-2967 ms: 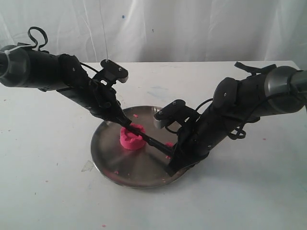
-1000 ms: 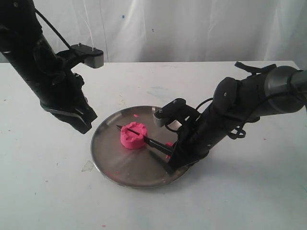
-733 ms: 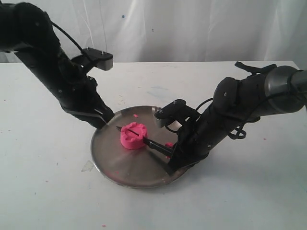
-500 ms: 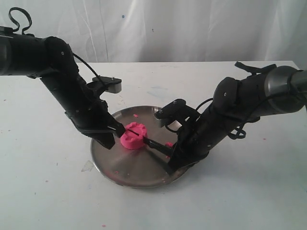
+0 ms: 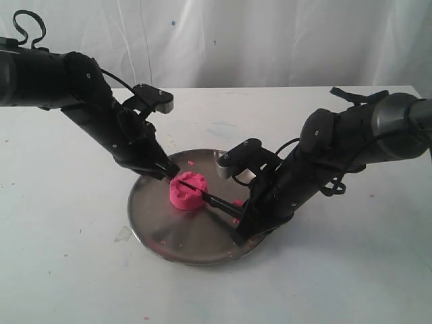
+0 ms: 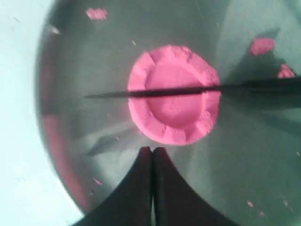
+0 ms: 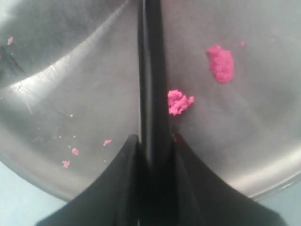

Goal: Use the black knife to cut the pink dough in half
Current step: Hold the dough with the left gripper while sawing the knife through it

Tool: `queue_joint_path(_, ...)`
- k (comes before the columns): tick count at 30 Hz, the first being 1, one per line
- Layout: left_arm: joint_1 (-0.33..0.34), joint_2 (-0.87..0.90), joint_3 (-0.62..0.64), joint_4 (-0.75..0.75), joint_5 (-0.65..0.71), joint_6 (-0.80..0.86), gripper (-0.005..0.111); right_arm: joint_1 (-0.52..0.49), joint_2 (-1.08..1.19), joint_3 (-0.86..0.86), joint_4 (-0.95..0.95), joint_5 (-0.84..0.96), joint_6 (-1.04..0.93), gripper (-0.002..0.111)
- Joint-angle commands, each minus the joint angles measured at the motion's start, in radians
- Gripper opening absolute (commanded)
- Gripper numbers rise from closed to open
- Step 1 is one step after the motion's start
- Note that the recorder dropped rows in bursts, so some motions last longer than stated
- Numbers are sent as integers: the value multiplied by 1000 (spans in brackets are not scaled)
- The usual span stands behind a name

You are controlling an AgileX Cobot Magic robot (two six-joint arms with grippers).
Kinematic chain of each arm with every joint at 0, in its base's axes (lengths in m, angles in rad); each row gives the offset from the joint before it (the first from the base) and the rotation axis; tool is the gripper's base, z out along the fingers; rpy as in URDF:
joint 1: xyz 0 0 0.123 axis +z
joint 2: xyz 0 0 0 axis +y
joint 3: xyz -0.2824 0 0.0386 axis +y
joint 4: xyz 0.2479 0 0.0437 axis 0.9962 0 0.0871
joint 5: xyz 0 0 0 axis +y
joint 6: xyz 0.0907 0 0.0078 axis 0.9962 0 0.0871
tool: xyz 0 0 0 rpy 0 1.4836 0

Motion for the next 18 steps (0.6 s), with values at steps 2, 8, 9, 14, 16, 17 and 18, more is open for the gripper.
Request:
queue_joint_path(2, -2, -2, 6, -7, -179, 4, 0, 1, 7, -1, 4, -15, 1, 0)
queue_joint_path(8, -2, 61, 6, 14, -263, 34, 0, 1, 7, -1, 4, -15, 1, 0)
queue_joint_path(9, -2, 73, 6, 14, -268, 43, 0, 1, 7, -1, 4, -17, 1, 0)
queue_joint_path(14, -2, 127, 6, 14, -275, 51, 0, 1, 7, -1, 4, -30, 1, 0)
queue_joint_path(16, -2, 136, 6, 14, -279, 53, 0, 1, 7, -1, 4, -30, 1, 0)
queue_joint_path(17, -2, 140, 6, 14, -280, 53, 0, 1, 7, -1, 4, -30, 1, 0)
queue_joint_path(18, -2, 143, 6, 14, -280, 53, 0, 1, 7, -1, 4, -33, 1, 0)
